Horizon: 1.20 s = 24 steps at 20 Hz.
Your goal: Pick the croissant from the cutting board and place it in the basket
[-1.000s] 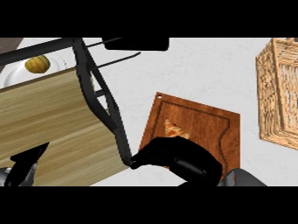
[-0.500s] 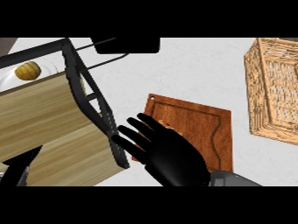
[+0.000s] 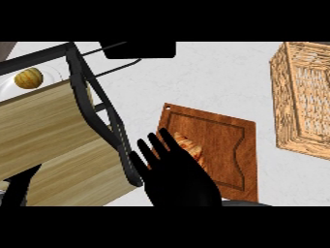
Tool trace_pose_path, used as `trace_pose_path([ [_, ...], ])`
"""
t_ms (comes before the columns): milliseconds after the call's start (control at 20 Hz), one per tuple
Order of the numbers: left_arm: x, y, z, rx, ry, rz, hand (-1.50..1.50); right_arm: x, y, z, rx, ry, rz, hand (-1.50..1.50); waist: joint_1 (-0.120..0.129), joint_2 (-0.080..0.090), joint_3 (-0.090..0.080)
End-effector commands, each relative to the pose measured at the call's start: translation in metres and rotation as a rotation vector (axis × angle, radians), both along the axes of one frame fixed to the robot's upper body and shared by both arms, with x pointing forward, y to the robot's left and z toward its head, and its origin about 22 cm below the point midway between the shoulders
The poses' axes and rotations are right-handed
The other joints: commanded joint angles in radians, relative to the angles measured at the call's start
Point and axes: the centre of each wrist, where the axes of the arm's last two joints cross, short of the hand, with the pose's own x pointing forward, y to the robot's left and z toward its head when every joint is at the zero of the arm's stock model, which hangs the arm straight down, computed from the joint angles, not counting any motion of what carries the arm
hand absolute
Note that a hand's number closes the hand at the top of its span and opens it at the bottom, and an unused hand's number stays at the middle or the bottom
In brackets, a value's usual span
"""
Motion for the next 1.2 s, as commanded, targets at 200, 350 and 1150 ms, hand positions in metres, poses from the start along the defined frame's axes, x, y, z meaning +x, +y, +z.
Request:
trace_pose_path([
  [200,0.017,0.007,0.008,0.003,0.044,0.023,0.00,-0.005,-0.018,0.065,-0.083,0.049,-0.057,-1.50,0.001,0.012,0.004],
  [350,0.006,0.010,-0.002,0.001,0.028,0.022,0.00,-0.010,-0.022,0.069,-0.060,0.049,-0.073,-1.50,0.016,0.013,0.004],
  [1150,0.021,-0.017,-0.009,0.006,0.035,0.006,0.00,0.012,-0.034,-0.015,0.051,0.078,-0.107,-1.50,0.030,0.023,0.007],
])
